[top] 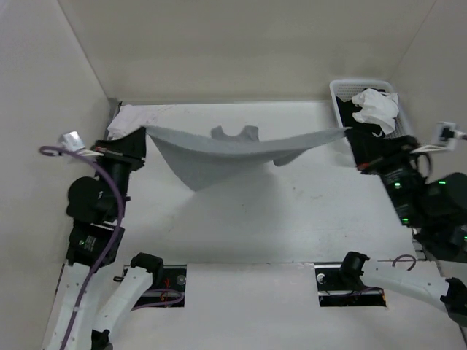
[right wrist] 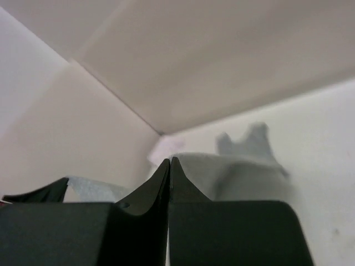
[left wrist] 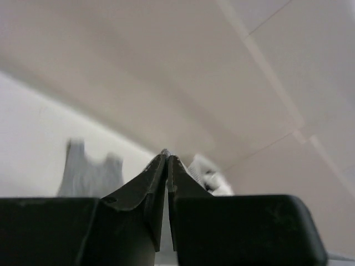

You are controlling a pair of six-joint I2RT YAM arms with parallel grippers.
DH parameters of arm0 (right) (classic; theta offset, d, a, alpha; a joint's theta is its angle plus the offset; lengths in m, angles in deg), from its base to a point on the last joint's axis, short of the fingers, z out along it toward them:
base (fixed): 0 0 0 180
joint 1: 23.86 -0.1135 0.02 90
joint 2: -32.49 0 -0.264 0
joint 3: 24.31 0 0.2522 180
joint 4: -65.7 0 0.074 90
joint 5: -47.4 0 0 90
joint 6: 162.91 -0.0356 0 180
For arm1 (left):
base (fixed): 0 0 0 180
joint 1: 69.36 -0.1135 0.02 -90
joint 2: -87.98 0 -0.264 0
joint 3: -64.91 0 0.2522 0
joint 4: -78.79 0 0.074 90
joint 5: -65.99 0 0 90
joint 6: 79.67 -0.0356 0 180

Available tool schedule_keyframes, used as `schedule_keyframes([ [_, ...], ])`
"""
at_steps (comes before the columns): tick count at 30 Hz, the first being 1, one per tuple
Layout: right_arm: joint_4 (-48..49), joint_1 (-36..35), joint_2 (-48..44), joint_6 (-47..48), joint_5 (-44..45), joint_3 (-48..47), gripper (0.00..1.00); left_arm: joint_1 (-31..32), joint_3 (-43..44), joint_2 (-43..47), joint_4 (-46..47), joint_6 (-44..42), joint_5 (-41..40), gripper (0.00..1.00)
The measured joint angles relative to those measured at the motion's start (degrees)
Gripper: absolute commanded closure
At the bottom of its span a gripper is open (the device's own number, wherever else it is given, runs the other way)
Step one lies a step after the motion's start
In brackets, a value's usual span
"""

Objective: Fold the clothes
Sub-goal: Flatten the tank top out

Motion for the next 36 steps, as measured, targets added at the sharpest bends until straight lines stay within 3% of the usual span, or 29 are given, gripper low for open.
schedule_keyframes([
  [4,1.99,-12.61,1.16,11.13,9.57,-15.13,1.0,-0.37,14.25,-1.05,2.12,-2.58,-3.26,0.96],
  [8,11.37,-24.96,4.92,27.3,16.87,-24.92,1.0,-1.03,24.76,-2.69,4.26,-5.42,-6.08,0.96],
  [12,22.16,-26.25,10.91,42.88,19.52,-28.76,1.0,-1.25,30.05,-5.55,6.82,-7.34,-7.89,0.96],
  [15,25.09,-21.49,15.82,49.03,18.8,-29.4,1.0,-1.25,30.47,-8.33,7.76,-8.24,-8.9,0.96],
  [18,22.75,-11.47,20.63,48.11,14.21,-29.38,1.0,-1.25,29.44,-12.7,9.27,-8.87,-9.6,0.96],
  [26,11.17,25.11,37.68,25.33,-15.04,-30.27,1.0,-5.86,24.94,-32.81,12.26,-9.29,-9.31,0.96],
  [31,4.02,31.67,55.67,18.95,-23.15,-44.39,1.0,-9.01,34.91,-51.71,10.29,-9.22,-6.19,0.96],
  [36,-6.01,32.04,67.1,16.76,-26.73,-66.47,1.0,-11.17,45.9,-58.14,6.8,-9.33,-3.54,0.96],
])
